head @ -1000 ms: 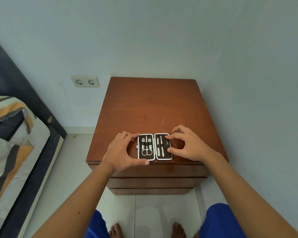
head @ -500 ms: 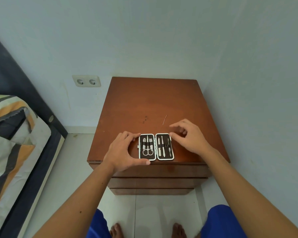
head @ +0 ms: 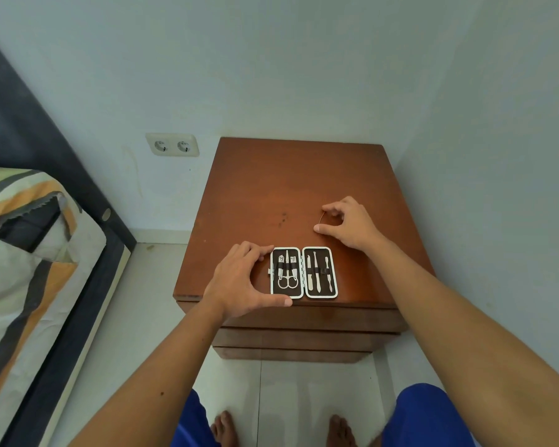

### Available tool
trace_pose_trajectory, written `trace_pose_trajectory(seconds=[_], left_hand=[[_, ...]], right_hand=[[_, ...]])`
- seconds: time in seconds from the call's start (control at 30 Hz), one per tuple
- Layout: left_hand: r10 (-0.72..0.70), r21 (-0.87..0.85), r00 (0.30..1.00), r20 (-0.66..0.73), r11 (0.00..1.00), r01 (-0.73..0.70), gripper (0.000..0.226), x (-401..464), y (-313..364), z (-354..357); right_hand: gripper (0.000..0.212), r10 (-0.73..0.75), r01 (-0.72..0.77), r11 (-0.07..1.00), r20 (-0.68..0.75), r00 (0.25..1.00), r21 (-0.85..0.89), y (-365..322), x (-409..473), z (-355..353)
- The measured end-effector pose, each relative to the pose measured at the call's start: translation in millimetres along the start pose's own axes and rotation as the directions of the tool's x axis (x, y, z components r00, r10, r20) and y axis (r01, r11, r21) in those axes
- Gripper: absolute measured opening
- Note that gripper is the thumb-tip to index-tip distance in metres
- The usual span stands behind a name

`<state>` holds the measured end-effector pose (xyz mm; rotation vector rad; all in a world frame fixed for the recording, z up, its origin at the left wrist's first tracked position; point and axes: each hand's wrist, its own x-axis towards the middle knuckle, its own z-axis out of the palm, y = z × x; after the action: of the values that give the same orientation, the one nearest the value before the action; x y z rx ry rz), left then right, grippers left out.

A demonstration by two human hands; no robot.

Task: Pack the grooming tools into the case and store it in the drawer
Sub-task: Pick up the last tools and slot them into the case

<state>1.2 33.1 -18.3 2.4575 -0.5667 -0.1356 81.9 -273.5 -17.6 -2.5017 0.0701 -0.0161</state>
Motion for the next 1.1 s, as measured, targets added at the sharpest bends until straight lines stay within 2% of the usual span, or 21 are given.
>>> trace_pose_trajectory(seconds=[0.1,0.23,0.53,0.7,0.9,1.1], left_hand=[[-0.002,0.002,1.000,0.002,1.000,0.002,0.121,0.0,0.1,0.0],[0.004,-0.003,1.000,-0.009,1.000,-0.004,0.118,-1.1,0.4,0.1],[0.009,-0.008,1.000,-0.010,1.000,-0.009,0.119,-1.0,0.5,-0.2],[0.008,-0.005,1.000,-0.008,1.000,-0.008,0.120,-0.6,-0.3,0.3],[0.004,-0.002,1.000,0.001,1.000,-0.004,0.119,-0.7,-0.1,0.1],[-0.003,-0.006,1.000,0.004,1.000,0.003,0.119,-1.1,0.3,-0.2]], right_hand=[[0.059,0.004,-0.004,1.000,-0.008,1.000,0.009,1.0,-1.2,1.4],[0.076,0.038,-0.038,0.999,-0.032,0.999,0.002,-0.5,-4.3,0.6],[0.059,0.000,0.000,1.000,-0.011,1.000,-0.024,-8.1,-5.1,-7.3],[0.072,-0.013,0.018,0.997,0.058,0.998,-0.080,-12.3,-3.7,-13.3],[0.064,-0.015,0.031,0.993,0.138,0.990,-0.117,-16.6,1.9,-20.2],[0.056,-0.034,0.052,0.990,0.132,0.991,-0.133,-16.4,2.4,-22.8]])
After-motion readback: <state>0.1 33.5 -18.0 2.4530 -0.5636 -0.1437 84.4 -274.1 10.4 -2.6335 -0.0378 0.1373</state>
